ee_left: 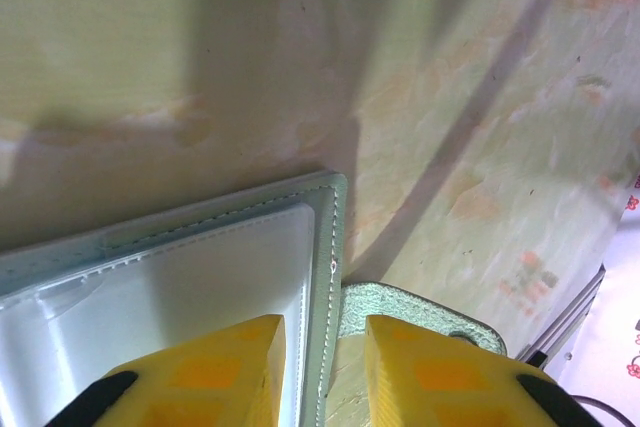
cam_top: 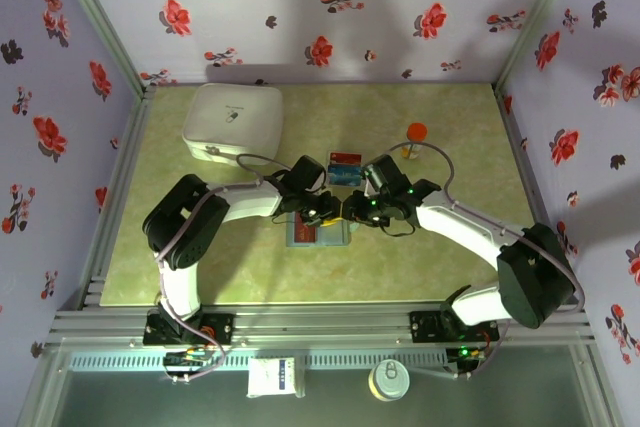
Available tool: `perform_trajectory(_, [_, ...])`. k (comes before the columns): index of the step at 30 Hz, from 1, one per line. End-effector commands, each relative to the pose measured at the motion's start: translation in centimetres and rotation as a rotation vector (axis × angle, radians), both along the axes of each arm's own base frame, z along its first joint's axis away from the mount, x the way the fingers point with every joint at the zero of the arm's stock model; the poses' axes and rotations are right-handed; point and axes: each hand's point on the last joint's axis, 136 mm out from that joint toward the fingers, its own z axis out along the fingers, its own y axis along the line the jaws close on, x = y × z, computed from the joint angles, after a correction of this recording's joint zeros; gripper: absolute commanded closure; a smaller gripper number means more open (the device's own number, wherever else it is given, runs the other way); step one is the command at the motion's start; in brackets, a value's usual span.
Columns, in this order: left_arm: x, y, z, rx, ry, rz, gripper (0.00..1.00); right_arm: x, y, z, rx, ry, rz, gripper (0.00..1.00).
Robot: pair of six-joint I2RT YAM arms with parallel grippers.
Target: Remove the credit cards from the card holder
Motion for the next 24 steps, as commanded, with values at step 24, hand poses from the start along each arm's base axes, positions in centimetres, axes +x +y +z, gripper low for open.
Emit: perform_trajectory(24, [0.3, 9.8, 3.0, 0.015, -0.072, 0.127, 0.74, 2.0, 6.4, -1.1, 0.052, 0.036, 0.069, 0.71])
